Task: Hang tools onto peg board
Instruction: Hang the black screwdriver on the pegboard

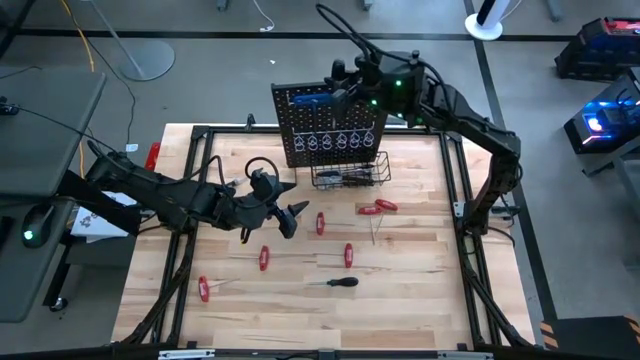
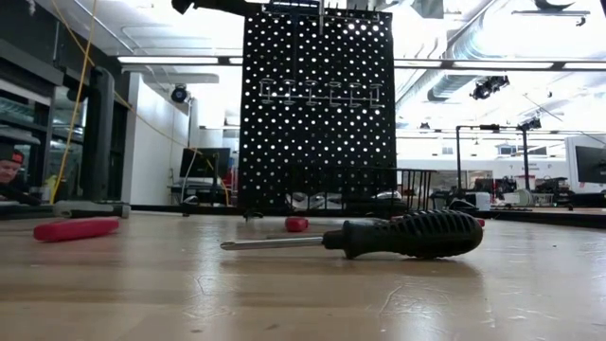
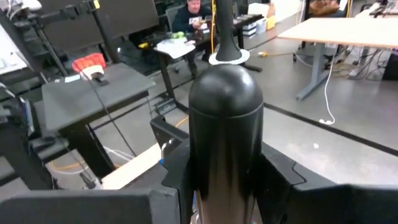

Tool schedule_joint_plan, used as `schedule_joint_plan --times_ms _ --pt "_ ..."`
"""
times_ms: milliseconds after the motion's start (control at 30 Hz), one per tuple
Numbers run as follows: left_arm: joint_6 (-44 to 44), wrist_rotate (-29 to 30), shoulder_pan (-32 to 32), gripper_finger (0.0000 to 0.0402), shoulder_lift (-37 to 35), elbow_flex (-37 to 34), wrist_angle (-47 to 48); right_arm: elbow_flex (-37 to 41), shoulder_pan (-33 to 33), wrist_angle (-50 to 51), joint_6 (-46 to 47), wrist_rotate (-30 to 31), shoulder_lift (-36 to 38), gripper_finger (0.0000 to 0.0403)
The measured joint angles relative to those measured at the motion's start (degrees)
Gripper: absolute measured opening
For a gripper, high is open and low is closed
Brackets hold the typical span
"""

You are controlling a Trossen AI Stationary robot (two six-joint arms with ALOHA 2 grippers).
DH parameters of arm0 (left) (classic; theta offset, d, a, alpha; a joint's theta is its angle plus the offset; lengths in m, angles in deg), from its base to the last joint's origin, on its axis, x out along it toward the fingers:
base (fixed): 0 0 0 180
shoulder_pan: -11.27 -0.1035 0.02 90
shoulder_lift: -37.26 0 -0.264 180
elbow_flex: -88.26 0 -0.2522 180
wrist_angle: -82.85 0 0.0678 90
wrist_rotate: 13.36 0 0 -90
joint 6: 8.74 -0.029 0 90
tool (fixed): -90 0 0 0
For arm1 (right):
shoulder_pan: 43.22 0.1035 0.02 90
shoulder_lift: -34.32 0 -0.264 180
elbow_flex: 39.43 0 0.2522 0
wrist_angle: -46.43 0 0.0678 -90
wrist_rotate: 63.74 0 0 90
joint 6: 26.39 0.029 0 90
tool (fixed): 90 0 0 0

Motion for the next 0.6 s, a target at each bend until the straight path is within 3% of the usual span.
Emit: schedule_joint_plan --times_ms 600 --pt "0.1 0.0 0.0 0.0280 0.0 0.0 0.0 0.0 0.0 3.3 0.1 -2.9 0.1 0.0109"
